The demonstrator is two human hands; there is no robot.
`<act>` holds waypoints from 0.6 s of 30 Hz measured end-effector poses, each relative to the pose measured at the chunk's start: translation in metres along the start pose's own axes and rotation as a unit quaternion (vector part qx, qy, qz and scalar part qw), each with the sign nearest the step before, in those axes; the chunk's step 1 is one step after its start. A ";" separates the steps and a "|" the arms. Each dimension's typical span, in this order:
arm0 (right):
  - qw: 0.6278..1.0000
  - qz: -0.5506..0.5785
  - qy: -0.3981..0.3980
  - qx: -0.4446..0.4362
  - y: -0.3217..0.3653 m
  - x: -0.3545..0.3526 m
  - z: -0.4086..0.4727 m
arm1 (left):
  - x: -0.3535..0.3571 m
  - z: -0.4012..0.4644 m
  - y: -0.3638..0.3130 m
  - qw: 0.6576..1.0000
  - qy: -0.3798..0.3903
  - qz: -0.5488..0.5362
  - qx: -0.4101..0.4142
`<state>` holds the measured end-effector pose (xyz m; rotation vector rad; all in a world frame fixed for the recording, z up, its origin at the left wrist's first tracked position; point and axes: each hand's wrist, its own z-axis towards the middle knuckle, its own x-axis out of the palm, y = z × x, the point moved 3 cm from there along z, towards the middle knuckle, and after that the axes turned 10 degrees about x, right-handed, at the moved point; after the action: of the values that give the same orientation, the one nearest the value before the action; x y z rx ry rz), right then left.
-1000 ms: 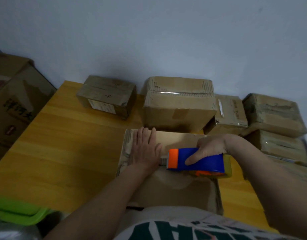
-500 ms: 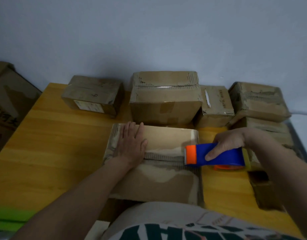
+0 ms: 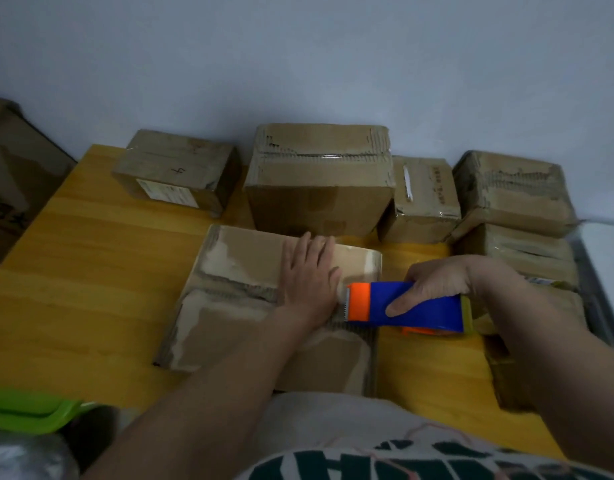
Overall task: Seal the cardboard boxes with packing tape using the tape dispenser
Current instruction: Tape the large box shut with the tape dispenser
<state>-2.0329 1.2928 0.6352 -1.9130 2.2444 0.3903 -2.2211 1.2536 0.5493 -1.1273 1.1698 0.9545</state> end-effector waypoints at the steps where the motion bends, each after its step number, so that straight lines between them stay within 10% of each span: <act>1: 1.000 0.007 -0.001 -0.002 -0.002 0.000 0.001 | 0.002 0.000 0.002 1.000 -0.006 0.001 -0.004; 18: 1.000 0.015 0.022 -0.002 -0.081 0.003 0.016 | 0.003 -0.002 -0.003 0.999 0.038 0.013 0.012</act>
<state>-1.9544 1.2831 0.6119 -1.9092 2.3044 0.3610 -2.2182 1.2509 0.5471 -1.1402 1.2566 0.9228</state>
